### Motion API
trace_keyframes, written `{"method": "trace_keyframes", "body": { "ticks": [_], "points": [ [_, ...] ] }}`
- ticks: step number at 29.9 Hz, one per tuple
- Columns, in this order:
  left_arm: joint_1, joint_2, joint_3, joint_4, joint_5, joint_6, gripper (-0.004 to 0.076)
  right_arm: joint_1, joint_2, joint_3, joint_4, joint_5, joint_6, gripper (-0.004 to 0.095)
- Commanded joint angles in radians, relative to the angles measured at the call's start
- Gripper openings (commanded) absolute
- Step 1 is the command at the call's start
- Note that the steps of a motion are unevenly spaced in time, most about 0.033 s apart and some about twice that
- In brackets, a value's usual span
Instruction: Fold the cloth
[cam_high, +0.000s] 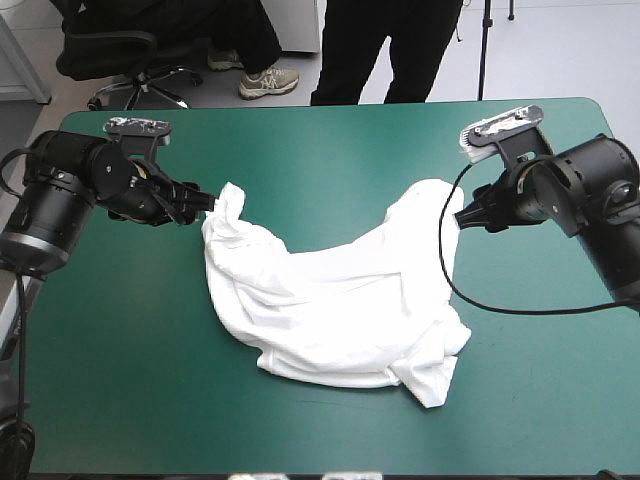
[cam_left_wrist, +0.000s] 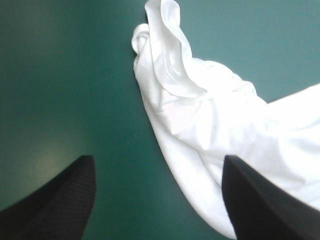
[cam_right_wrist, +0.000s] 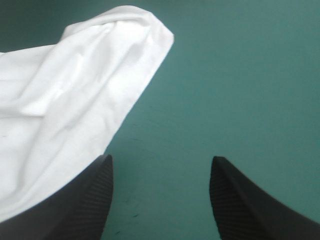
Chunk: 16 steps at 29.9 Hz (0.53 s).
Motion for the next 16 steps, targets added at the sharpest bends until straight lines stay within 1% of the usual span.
{"method": "trace_keyframes", "body": {
  "ticks": [1,4,7,12,16],
  "points": [
    [-0.003,-0.002,0.016,-0.014,0.062,-0.010,0.0509,-0.004,-0.057,-0.032,0.057,-0.001,-0.043,0.0512],
    [-0.003,0.025,0.082,-0.014,0.058,-0.010,0.0509,-0.004,-0.073,-0.032,0.107,-0.001,-0.054,0.0477],
    [-0.003,0.058,0.141,-0.014,0.030,-0.010,0.0509,-0.004,-0.086,-0.030,0.128,-0.001,-0.076,0.0450],
    [-0.003,0.139,0.186,-0.006,-0.001,-0.010,0.0509,-0.004,-0.100,-0.008,0.130,-0.001,-0.088,0.0445],
    [-0.003,0.200,0.186,-0.034,-0.061,-0.003,0.0509,-0.004,-0.122,0.084,0.095,-0.001,-0.091,0.0445]
  ]
}}
